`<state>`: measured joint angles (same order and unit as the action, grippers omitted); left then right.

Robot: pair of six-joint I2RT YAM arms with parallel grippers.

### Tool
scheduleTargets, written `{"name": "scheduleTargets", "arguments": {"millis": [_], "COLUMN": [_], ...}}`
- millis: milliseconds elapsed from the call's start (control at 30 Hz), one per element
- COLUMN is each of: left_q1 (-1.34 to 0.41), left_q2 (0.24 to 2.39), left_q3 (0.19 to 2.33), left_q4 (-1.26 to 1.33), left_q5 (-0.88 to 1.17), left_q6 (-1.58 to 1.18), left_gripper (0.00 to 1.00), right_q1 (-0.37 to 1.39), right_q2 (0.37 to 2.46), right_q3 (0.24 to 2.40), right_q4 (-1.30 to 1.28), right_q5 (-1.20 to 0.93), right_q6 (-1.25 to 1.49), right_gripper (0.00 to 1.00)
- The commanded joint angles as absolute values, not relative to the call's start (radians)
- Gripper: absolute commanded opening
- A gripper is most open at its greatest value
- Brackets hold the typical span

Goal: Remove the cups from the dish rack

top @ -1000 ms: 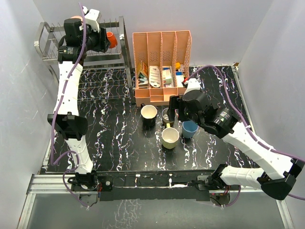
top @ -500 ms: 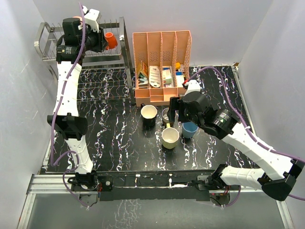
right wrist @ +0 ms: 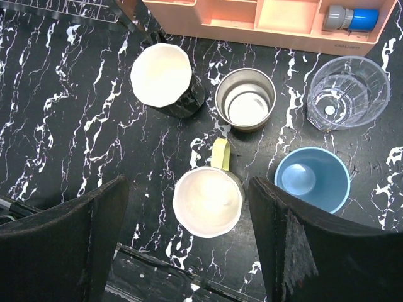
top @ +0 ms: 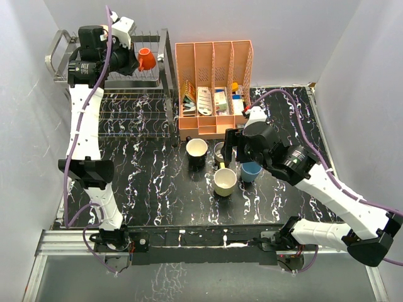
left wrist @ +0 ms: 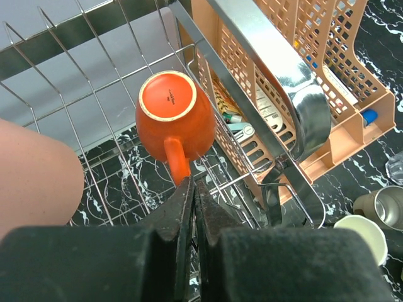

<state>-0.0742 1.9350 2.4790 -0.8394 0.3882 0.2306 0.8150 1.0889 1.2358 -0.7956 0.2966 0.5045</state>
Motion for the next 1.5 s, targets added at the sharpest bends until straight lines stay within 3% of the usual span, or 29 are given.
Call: {"name": "scheduleTargets", "arguments": {"millis": [0,133,267,367,733,933,1467], "left_q1": [-0.075,-0.075,-0.077,-0.077,-0.097,-0.115,-0.149], "left_q2": [1.85,1.836,1.771,1.811,1.942,1.977,2.048], "left_q3": [2.503,2.537,2.418,2.461,2.488,2.485,2.471], "left_q4": [-0.916,-0.864,-0.701,-0.678,-0.648,-0.607,-0.628], "left_q5": [0.453,0.447,0.434,0.435,0.39,0.363,0.17], "left_q6": [0.196,0.155,0.109,0.063,0.074,0.062,0.12], "left_gripper": [0.0,0.02,0.27,0.41,0.75,0.8,0.76], "right_q1": [0.811,0.811,0.811,0.811,0.811,0.811,0.811], "right_q2": [1.055,1.05,1.054,1.062,1.044,1.053,1.055], "right_q3": [1.23,1.225,1.218,1.212,1.171,1.169,1.157], "right_q4": [-0.748,-0.752,-0.743,-0.733,-0.722,-0.713,-0.703], "right_q5": [0.3,0.307,0.307,0.301,0.319,0.314,0.33], "right_q6": [0.521,0.521,0.522,0.525,0.533,0.532,0.513], "right_gripper": [0.78,0.78,0.79,0.79,0.79,0.8,0.8]}}
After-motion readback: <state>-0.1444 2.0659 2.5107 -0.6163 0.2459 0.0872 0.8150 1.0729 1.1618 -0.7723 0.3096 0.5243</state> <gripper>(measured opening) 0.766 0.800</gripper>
